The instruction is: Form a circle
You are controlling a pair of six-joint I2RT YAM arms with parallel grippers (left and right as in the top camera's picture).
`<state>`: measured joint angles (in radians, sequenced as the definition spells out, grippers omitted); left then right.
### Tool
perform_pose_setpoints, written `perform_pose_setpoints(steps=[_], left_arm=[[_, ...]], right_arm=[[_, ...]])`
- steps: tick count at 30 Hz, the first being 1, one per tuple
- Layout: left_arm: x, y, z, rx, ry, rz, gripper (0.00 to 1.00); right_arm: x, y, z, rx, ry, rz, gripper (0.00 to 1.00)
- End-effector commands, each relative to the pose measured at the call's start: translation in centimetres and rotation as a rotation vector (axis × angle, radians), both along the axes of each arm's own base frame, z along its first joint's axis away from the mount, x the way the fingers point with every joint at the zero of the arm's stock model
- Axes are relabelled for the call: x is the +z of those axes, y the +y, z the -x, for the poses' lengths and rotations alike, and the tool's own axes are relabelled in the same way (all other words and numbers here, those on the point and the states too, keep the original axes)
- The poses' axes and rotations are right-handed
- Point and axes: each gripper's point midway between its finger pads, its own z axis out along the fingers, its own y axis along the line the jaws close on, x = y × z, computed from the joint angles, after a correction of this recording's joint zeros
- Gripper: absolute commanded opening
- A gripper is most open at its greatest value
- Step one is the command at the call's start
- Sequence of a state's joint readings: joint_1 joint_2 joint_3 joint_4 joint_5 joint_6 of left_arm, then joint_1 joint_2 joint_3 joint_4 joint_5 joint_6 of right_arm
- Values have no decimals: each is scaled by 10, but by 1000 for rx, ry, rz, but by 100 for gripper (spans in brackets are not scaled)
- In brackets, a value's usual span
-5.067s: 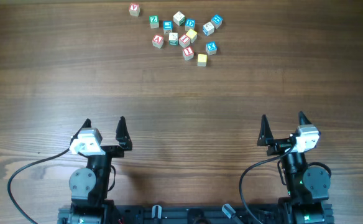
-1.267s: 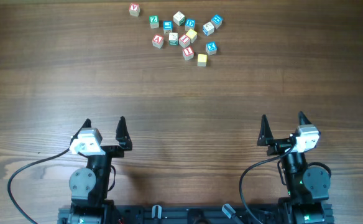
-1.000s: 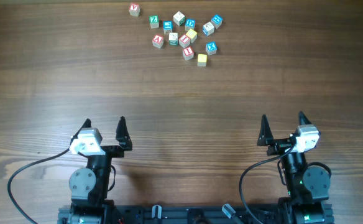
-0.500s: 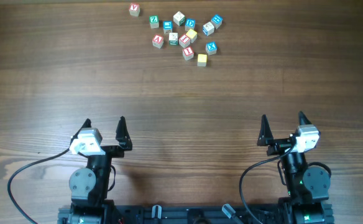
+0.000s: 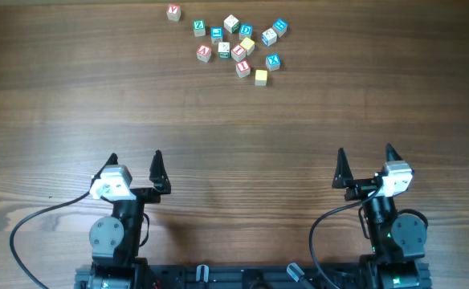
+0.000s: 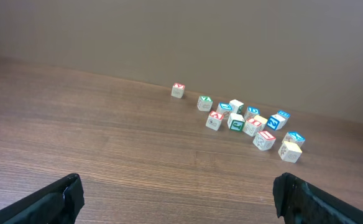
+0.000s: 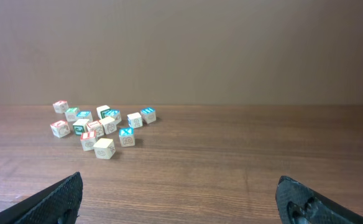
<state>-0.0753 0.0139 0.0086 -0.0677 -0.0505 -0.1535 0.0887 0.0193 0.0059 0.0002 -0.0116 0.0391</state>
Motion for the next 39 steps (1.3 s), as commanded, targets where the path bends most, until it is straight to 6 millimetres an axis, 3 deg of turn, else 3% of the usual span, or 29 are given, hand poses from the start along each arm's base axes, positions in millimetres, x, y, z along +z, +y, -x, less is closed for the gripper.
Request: perform_pose_setpoints(steps=[1,29,31,34,37,39], left_arm=[[0,0,0,-2,-4,-18,100],[2,3,0,13,-14,-19,100],[6,-8,0,-53,-26,-10,100],[23,-39,6,-231,-87,11,100],[49,-41,13,-247,-91,133,100],[81,-44,24,-266,-77,159,100]], right_arm=[[3,2,1,11,-14,5,100],[3,2,1,11,-14,5,100],[3,2,1,11,-14,4,100],[3,2,1,11,-14,5,100],[3,2,1,11,-14,5,100],[3,2,1,11,-14,5,100]])
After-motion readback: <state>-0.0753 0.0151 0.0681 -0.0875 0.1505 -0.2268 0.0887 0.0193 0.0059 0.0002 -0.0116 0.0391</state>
